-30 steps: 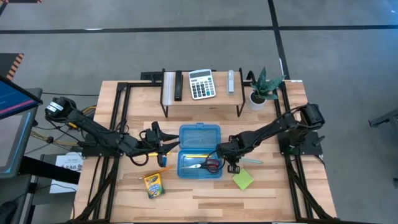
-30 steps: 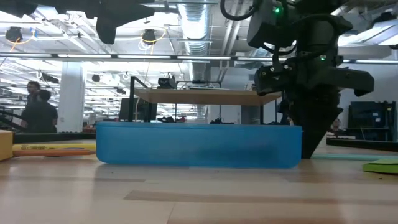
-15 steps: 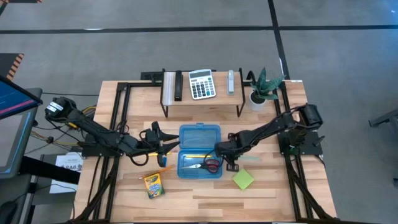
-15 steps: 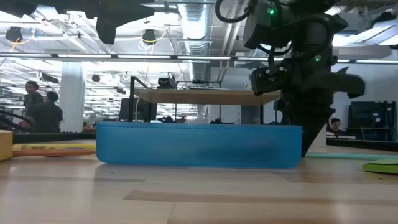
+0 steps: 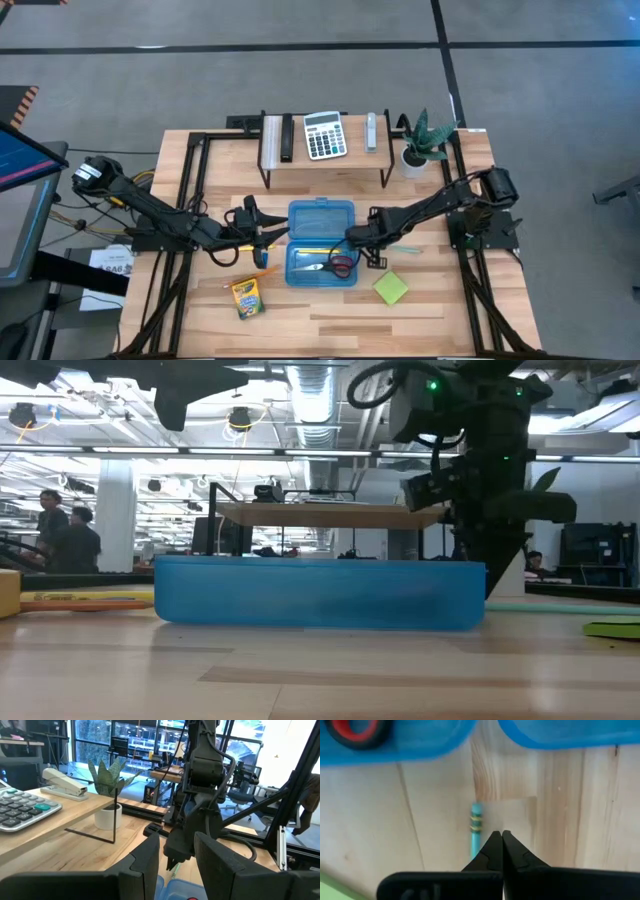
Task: Pack school essentials
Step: Put the blue pencil into the blue supply box
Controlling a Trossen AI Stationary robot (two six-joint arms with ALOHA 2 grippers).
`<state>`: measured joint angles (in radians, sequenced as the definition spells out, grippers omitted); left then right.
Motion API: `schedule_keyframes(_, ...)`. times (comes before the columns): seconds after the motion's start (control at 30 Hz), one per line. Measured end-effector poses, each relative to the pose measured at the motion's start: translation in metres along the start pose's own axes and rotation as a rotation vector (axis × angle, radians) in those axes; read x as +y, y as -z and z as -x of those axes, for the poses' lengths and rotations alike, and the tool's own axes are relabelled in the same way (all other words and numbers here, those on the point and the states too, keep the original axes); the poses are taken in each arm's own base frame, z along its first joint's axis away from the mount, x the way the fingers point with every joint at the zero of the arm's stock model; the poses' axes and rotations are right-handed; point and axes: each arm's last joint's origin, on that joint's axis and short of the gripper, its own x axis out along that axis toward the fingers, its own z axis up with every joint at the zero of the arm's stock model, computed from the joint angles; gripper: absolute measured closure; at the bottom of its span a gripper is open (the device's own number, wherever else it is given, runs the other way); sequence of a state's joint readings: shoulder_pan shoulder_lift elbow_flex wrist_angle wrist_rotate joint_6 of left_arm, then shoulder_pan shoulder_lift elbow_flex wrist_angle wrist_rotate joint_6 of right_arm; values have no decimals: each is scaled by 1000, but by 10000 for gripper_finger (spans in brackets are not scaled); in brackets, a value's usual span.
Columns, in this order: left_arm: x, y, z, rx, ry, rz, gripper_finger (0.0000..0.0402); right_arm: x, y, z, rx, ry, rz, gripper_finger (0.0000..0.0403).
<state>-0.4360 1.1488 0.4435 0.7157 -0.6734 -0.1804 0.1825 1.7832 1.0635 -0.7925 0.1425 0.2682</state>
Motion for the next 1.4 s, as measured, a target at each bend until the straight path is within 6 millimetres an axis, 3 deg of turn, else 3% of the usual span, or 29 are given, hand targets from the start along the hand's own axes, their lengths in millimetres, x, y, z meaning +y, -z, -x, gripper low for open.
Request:
schedule_keyframes(0.2, 0, 1, 0, 7, -1, -5, 290, 6, 15, 23, -62, -25, 6, 402)
schedule_keyframes(0.4, 0, 2, 0, 15, -2, -11, 290, 8, 67, 55, -216, -113, -53, 394)
schedule_keyframes(0.63, -1, 1, 0, 13, 33, 2, 290, 8, 140, 43, -156, -194, -167, 355)
schedule_keyframes(0.77, -2, 4, -2, 15, 39, 2, 290, 12, 162, 33, -113, -193, -191, 316)
schedule_keyframes(0.9, -9, 6, -16, 35, 52, -26, 290, 15, 169, 26, -73, -145, -185, 279)
schedule_keyframes(1.07, -19, 6, -49, 83, 118, -109, 290, 19, 168, 16, -26, -95, -173, 248)
schedule_keyframes(1.4, -23, 22, -122, 205, 206, -136, 290, 28, 161, -2, 34, -42, -104, 260)
